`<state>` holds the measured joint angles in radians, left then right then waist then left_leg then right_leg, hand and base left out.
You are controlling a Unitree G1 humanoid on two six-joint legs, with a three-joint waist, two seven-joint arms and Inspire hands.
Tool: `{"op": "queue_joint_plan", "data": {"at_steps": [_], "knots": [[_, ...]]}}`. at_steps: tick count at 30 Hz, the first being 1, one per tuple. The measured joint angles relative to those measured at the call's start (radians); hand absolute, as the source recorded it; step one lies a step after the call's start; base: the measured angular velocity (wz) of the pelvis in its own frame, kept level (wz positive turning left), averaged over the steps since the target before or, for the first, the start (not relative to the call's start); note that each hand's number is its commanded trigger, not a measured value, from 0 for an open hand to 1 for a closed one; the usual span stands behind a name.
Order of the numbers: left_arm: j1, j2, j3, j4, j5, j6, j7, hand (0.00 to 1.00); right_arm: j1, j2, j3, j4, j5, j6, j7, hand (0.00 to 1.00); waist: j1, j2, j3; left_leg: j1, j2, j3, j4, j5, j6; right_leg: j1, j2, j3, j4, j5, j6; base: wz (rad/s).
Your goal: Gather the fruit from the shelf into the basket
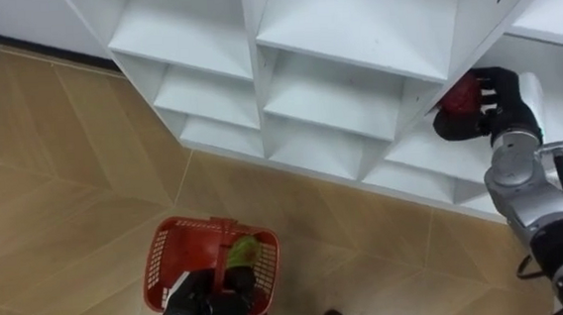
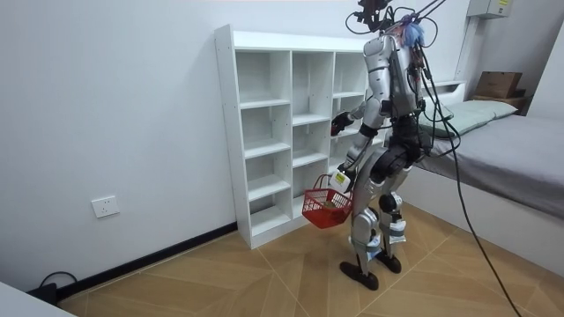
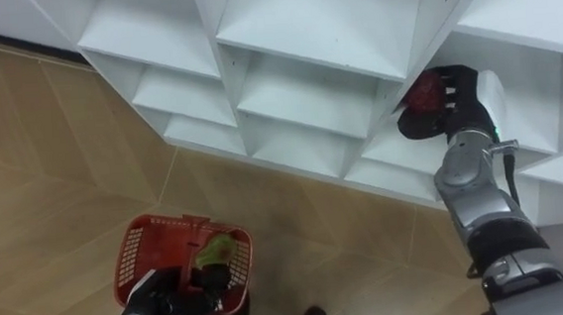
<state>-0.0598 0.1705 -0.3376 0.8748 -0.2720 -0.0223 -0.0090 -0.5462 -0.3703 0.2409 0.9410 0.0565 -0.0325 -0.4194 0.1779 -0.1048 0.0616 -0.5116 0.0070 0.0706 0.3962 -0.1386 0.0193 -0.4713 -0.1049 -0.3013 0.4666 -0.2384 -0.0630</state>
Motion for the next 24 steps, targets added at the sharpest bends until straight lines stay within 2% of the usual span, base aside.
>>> {"op": "queue_joint_plan", "data": {"at_steps": [6,14,17,20,24], "knots": [[-0.007,0.000,-0.002,0.014,0.000,0.000,-0.003,1.00,-0.010,0.000,0.000,-0.003,0.127,-0.001,0.016,1.00,-0.005,-0.002,0.0010,0.013,0.000,0.009,-0.009,0.000,0.000,0.006,0.000,0.009,-0.001,0.000,0.000,-0.03],[-0.012,0.002,0.000,0.015,-0.009,0.000,-0.004,1.00,0.001,0.006,0.003,-0.029,0.167,0.000,0.058,1.00,-0.031,0.000,0.0002,0.047,0.000,0.011,-0.025,0.000,0.000,0.042,0.004,0.009,-0.021,0.000,0.003,0.00],[-0.012,0.002,0.002,0.015,-0.009,0.000,-0.002,1.00,0.062,0.007,0.001,-0.125,0.170,-0.001,0.061,1.00,-0.049,0.002,-0.0009,0.061,-0.001,0.011,-0.024,0.000,0.000,0.058,0.004,0.011,-0.024,0.000,0.003,-0.01],[-0.012,-0.002,0.001,0.021,-0.009,0.000,0.002,1.00,0.146,0.032,0.002,-0.191,0.167,-0.019,0.064,1.00,-0.074,0.010,-0.0058,0.089,0.000,0.012,-0.024,0.000,0.000,0.100,0.008,0.006,-0.051,0.002,0.006,0.00],[-0.009,-0.009,0.002,0.022,-0.009,0.000,0.010,1.00,0.274,0.083,0.019,-0.238,0.131,-0.028,0.107,1.00,-0.090,0.034,-0.0244,0.121,0.010,0.038,-0.024,-0.001,0.000,0.142,0.019,0.017,-0.089,0.013,0.009,-0.08]]}}
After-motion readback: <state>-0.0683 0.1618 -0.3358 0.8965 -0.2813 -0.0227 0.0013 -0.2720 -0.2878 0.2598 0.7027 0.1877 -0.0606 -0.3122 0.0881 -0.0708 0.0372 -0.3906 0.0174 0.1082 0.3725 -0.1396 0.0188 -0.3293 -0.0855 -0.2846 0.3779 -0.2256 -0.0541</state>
